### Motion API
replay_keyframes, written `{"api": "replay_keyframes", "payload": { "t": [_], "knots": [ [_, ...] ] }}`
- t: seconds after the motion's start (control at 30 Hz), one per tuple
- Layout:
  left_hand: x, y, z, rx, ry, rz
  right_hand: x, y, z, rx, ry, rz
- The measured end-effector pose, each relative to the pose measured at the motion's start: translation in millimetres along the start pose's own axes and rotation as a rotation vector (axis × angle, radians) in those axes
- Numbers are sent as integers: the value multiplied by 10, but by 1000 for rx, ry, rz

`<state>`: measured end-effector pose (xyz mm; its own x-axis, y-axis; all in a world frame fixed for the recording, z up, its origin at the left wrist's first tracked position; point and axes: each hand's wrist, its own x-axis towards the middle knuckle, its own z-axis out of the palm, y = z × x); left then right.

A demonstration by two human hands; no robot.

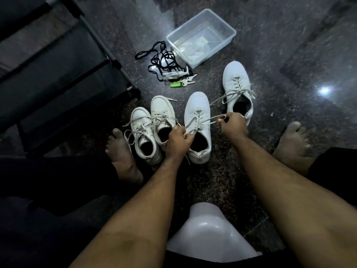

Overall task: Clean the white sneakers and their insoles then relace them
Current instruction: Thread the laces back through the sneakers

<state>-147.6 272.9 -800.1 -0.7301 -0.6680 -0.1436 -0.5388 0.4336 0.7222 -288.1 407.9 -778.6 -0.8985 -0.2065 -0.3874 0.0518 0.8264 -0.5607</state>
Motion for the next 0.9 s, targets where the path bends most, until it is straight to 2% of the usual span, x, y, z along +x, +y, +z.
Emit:
{"api": "replay_keyframes", "payload": {
  "t": [0.27,0.57,0.9],
  "knots": [
    [31,-8,9,141,-68,-37,-57,-70,-24,-57,55,30],
    [14,97,-44,137,-155,-109,-99,-95,-105,-268,151,7],
    [18,133,-79,189,-196,-173,-130,-88,-131,-325,199,71]
  ]
}}
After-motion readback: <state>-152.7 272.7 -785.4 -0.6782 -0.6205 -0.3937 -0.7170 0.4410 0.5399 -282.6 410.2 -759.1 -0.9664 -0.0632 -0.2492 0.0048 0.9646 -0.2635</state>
